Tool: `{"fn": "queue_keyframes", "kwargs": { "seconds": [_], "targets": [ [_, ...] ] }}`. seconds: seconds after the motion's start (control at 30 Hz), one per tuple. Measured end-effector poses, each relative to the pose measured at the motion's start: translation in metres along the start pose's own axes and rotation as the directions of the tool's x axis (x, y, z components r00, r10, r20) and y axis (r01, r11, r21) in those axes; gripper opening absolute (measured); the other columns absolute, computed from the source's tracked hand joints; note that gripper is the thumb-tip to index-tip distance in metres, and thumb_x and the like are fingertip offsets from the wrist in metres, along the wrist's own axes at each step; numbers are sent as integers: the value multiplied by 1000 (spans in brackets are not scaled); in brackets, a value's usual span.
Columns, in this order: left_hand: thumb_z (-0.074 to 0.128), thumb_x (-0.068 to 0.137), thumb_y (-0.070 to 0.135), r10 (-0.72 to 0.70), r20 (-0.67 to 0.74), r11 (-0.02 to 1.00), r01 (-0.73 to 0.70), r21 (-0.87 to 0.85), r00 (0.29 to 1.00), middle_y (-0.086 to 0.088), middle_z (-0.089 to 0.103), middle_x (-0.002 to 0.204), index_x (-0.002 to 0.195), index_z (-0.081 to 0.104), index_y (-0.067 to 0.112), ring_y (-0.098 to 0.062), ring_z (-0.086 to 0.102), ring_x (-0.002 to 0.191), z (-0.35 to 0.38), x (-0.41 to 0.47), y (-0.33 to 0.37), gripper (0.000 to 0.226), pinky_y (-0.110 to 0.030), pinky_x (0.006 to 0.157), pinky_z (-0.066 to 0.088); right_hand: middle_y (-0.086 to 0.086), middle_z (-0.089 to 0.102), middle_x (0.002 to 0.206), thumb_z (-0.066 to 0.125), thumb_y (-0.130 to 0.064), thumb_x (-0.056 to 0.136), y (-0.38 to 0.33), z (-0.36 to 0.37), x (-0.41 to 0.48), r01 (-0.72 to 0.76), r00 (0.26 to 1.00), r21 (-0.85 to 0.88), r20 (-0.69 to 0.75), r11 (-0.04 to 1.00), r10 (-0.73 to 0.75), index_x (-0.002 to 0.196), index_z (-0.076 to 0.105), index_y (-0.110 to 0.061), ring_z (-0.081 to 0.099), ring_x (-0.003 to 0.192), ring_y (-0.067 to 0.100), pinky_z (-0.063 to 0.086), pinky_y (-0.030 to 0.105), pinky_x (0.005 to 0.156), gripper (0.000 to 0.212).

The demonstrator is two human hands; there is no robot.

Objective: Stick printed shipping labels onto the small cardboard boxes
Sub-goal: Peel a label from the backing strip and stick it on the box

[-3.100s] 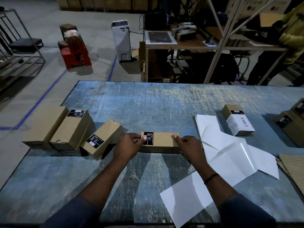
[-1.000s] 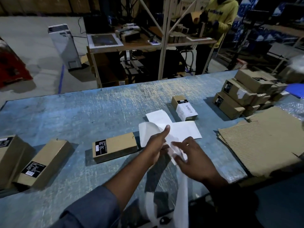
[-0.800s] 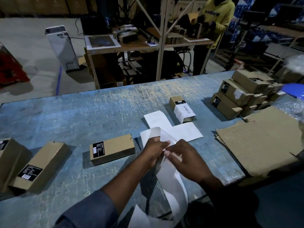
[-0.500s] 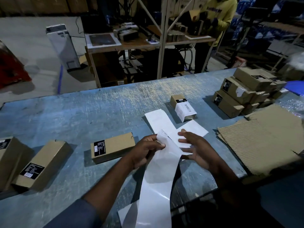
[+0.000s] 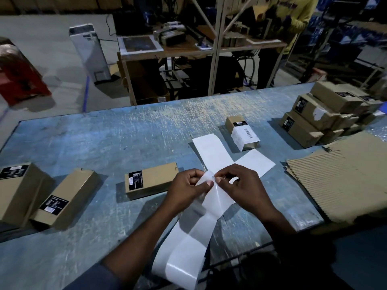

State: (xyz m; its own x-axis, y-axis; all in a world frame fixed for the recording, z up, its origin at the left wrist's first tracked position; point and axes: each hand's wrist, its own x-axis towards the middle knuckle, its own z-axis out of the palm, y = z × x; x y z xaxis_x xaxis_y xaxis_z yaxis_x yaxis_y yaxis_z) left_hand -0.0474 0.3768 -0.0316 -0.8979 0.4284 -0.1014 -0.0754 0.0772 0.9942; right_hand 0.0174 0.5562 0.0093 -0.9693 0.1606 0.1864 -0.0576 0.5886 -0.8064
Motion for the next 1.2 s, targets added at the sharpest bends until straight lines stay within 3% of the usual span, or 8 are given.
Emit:
{"fn": "queue_keyframes", "kwargs": {
  "seconds": [0.17, 0.3, 0.4, 0.53, 0.63, 0.8, 0.97, 1.2],
  "targets": [
    [81, 84, 14, -27, 58, 995, 33, -94, 998, -17, 78, 95, 99, 79, 8, -24, 70, 81, 1, -8, -2, 16, -38, 79, 54, -10, 69, 85, 85, -28, 79, -1, 2, 1, 80, 996, -143, 53, 987, -73, 87, 72, -26, 64, 78, 9, 45, 13, 69, 15],
    [67, 77, 19, -87, 52, 989, 93, -114, 995, -15, 78, 95, 97, 79, 7, -23, 68, 82, -3, -9, -7, 27, -37, 82, 50, -8, 69, 82, 88, -25, 76, -3, 3, -2, 34, 998, -85, 60, 996, -29, 84, 72, -25, 64, 73, 10, 40, 10, 62, 18],
    [68, 84, 26, -79, 41, 989, 84, -123, 996, -11, 77, 93, 93, 79, 10, -19, 65, 82, -3, -10, -9, 22, -35, 81, 47, -8, 71, 80, 89, -24, 75, -3, 5, -4, -44, 996, 15, 80, 999, 43, 84, 74, -24, 64, 71, 8, 41, 10, 61, 17],
    [70, 93, 7, -71, 37, 981, 76, -178, 997, -11, 77, 88, 99, 76, 8, -16, 68, 73, -2, -13, -10, 9, -24, 68, 51, -7, 75, 81, 87, -31, 77, 0, 4, -6, -145, 985, 123, 116, 982, 131, 84, 76, -24, 66, 73, 10, 47, 14, 64, 15],
    [69, 92, 2, -51, 34, 981, 57, -187, 998, -13, 77, 90, 102, 74, 2, -16, 69, 76, -2, -11, -11, 11, -23, 71, 53, -6, 76, 80, 86, -33, 78, 1, 7, -5, -181, 978, 132, 132, 975, 164, 82, 77, -24, 66, 71, 6, 50, 20, 66, 13],
    [72, 91, 5, -11, 9, 984, 12, -177, 1000, -7, 79, 92, 99, 76, 5, -12, 72, 81, 0, -12, -7, 9, -22, 76, 55, -7, 76, 76, 86, -32, 80, -3, 7, -5, -156, 986, 100, 80, 983, 148, 79, 78, -23, 67, 69, 4, 47, 13, 62, 12],
    [74, 89, 6, 13, 12, 991, -11, -132, 1000, 0, 80, 89, 96, 78, 12, -7, 72, 79, 1, -12, -1, 10, -20, 73, 55, -12, 75, 73, 75, -17, 88, -3, 5, -3, -66, 997, -27, 36, 997, 67, 82, 81, -22, 68, 68, 4, 44, 11, 62, 9],
    [75, 89, 8, -33, -26, 994, 30, -107, 999, -4, 80, 91, 98, 77, 12, -9, 71, 78, -4, -12, -2, 10, -22, 71, 56, -5, 72, 66, 69, -17, 92, 7, 1, 3, -214, 977, 15, -9, 977, 214, 78, 73, -19, 66, 60, 8, 48, 21, 59, 14]
  ]
}}
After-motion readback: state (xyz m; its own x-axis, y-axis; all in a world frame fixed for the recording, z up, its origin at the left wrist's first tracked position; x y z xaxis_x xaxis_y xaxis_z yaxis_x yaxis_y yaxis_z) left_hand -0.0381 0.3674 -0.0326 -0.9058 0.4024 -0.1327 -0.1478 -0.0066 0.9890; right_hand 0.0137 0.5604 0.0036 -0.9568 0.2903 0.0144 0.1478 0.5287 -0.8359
